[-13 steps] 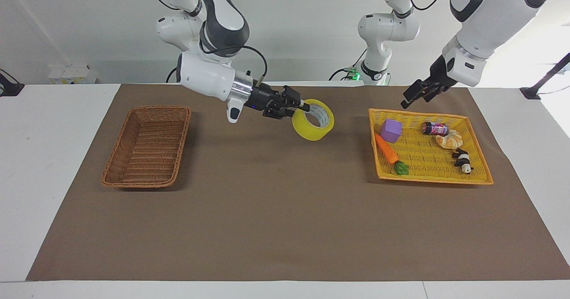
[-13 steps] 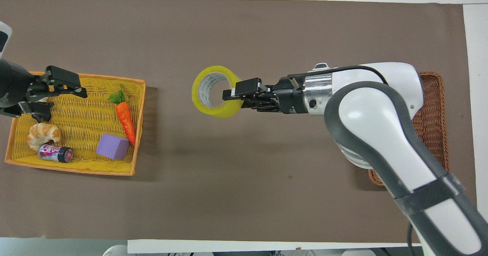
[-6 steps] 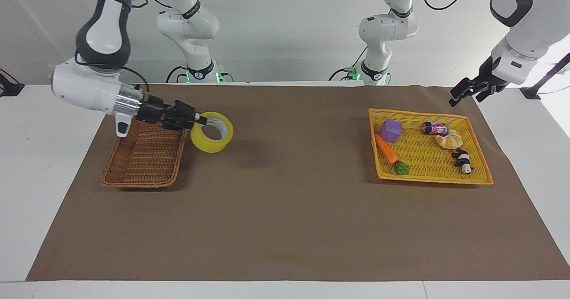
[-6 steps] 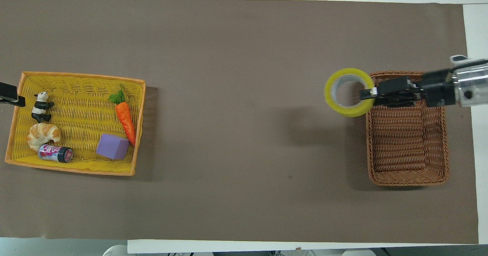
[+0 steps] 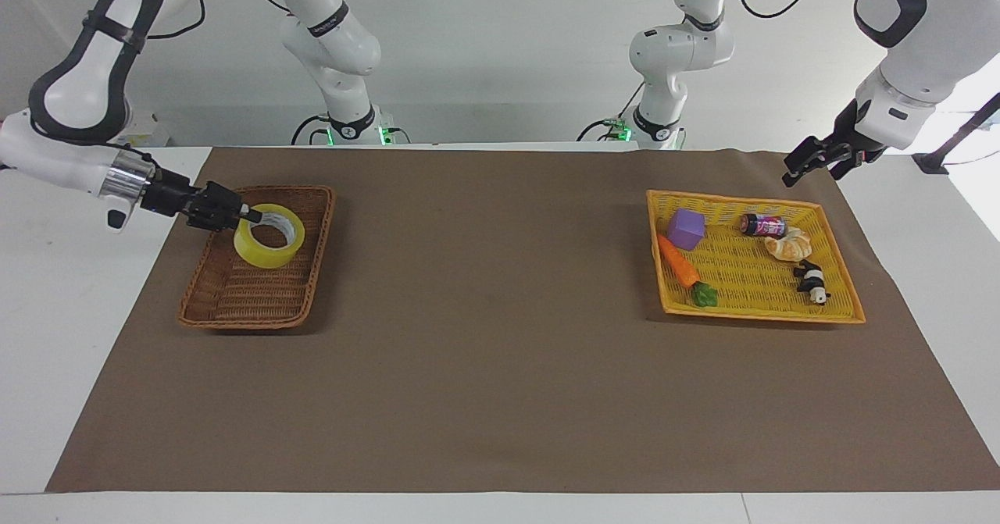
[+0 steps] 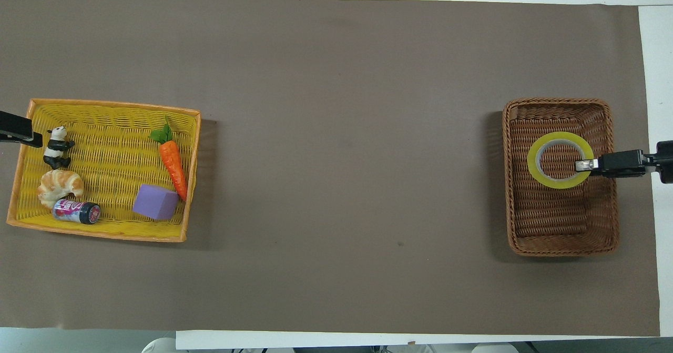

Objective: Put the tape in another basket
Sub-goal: 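Open the right gripper to release the tape in the wicker basket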

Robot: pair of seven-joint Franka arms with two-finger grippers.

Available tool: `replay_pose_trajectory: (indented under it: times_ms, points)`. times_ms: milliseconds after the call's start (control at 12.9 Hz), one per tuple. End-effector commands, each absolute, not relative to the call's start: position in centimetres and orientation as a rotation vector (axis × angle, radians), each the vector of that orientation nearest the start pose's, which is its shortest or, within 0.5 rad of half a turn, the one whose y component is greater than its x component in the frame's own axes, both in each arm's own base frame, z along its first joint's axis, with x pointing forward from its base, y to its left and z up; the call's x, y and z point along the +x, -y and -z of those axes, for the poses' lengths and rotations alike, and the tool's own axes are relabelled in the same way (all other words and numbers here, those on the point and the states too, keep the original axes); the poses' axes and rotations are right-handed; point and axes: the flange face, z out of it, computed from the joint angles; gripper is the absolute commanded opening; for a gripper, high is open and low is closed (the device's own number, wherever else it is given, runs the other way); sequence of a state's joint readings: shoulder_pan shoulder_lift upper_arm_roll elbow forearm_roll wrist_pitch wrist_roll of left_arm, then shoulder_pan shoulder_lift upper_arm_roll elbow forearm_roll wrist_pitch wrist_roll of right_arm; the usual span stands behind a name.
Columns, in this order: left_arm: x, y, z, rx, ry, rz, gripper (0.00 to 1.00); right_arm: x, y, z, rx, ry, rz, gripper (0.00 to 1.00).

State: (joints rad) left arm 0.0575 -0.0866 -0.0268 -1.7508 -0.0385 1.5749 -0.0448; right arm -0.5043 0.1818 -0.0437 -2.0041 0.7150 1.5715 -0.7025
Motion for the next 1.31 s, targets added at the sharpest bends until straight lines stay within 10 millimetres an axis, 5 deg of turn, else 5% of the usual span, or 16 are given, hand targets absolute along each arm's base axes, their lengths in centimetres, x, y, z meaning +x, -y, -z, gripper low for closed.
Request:
replay_pose_trajectory:
  times_ms: [0,309,387,541,773,1082,1237]
  points:
    - [52.1,-1.0,-58.6,-3.152,0.101,-0.15,1.0,48.4,21.7,-33.0,-2.24,0.009,-0.079,0.0]
    - [52.2,0.2,-58.7,-3.152,0.062,-0.148,1.0,47.6,22.2,-31.0,-2.301,0.042,-0.098,0.04]
    - [52.2,0.4,-58.7,-3.152,0.053,-0.146,1.0,47.5,22.3,-31.0,-2.31,0.05,-0.108,0.28]
    - [52.4,0.9,-58.9,-3.153,0.038,-0.119,1.0,47.7,22.5,-31.2,-2.325,0.065,-0.113,1.0]
    - [52.9,1.0,-59.2,-3.157,0.041,-0.1,1.0,49.0,22.2,-33.8,-2.418,0.154,-0.13,1.0]
    - [52.4,2.8,-59.3,-3.146,-0.013,-0.17,1.0,53.3,17.9,-44.2,-2.74,0.494,-0.137,1.0]
    - [52.5,3.0,-59.8,-3.142,-0.021,-0.189,1.0,53.2,14.7,-49.3,-2.861,0.386,-0.144,1.0]
